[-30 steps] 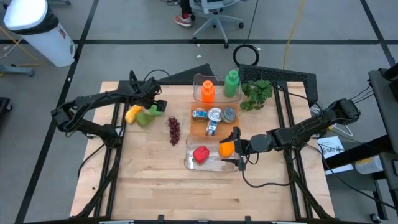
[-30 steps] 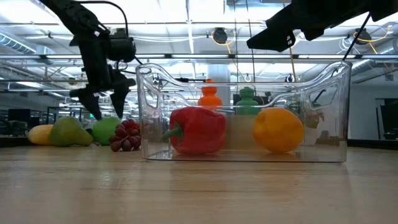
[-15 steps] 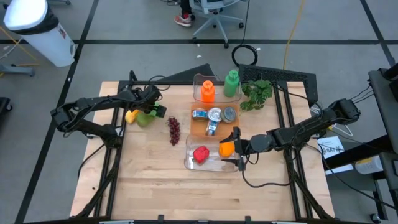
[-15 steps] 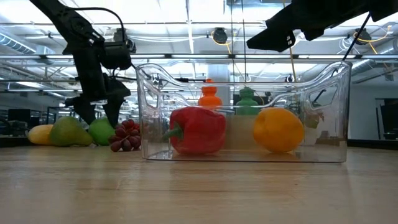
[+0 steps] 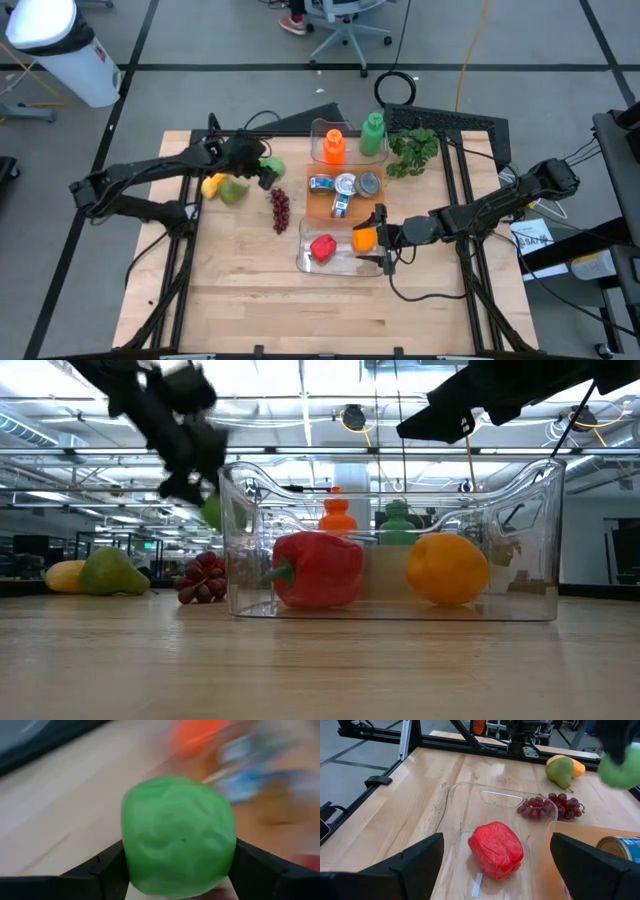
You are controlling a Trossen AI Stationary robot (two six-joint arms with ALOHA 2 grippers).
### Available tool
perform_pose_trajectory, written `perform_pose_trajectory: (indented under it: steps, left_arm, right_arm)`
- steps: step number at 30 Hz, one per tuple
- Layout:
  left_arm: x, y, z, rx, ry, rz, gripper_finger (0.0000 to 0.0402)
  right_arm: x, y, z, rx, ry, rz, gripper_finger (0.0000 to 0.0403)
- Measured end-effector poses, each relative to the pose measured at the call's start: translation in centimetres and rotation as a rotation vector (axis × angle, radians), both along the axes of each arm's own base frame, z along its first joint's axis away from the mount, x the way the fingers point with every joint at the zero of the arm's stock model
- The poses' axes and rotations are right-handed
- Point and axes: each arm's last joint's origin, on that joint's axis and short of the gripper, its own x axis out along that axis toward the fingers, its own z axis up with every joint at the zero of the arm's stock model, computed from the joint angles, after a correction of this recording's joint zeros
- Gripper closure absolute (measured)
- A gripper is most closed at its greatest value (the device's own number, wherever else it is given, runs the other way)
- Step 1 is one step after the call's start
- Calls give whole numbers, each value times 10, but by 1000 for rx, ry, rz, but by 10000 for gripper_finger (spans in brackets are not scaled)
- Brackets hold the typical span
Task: Pick & Place Food Item
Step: Put the green apple into the bottom transparent bin
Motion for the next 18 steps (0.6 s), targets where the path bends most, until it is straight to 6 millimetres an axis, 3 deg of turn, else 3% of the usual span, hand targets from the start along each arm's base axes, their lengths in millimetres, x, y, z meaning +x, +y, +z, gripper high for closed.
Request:
perform_pose_trajectory:
  steps: [4, 9, 13, 18]
  left_arm:
    - [12, -31, 33, 76, -252, -255, 126]
    - [31, -86, 59, 150, -527, -657, 120]
    - [47, -124, 62, 198, -649, -826, 125]
    - [70, -151, 49, 232, -690, -858, 125]
  right_arm:
    - [0, -1, 0, 0, 0, -5, 58]
    - [2, -6, 1, 22, -8, -31, 58]
    - [4, -8, 4, 44, -38, -43, 58]
    - [11, -6, 9, 75, -139, -41, 58]
